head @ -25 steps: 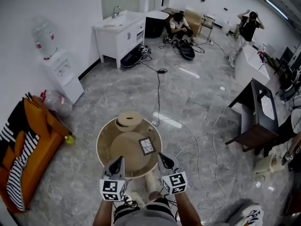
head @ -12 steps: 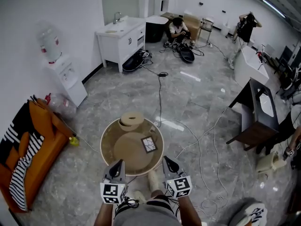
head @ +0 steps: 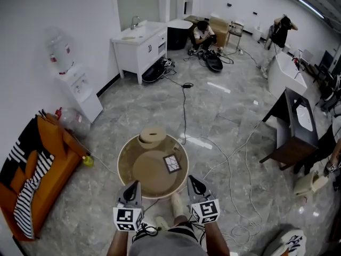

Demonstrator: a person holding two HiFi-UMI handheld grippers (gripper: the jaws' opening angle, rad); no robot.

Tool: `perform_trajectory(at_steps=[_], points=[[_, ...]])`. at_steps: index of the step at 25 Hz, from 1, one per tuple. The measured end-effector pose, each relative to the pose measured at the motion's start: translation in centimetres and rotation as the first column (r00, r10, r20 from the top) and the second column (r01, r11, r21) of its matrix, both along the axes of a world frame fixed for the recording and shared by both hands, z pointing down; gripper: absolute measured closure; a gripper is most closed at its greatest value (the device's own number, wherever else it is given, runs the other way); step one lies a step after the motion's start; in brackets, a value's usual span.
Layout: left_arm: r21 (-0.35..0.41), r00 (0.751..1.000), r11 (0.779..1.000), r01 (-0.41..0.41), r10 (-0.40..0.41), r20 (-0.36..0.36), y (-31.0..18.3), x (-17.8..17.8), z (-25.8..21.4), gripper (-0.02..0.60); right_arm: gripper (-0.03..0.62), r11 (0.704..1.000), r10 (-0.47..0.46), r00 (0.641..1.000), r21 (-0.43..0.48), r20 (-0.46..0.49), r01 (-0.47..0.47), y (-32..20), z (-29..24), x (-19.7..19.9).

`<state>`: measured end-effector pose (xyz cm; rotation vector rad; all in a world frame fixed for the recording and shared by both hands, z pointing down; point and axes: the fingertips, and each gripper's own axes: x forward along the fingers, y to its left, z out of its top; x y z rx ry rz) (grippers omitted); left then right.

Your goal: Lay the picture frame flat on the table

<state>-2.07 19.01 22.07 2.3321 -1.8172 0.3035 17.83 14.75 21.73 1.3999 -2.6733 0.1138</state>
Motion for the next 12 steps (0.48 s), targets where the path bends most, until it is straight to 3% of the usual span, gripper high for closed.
perform_trajectory(at_steps=[12], points=[[0.012, 1.0, 1.0, -0.014, 0.014, 0.0, -0.12, 0.67, -0.34, 0.565, 0.594, 1.0, 0.009, 1.0, -0.007, 0.003, -0.009, 0.1, -0.04, 0.36]])
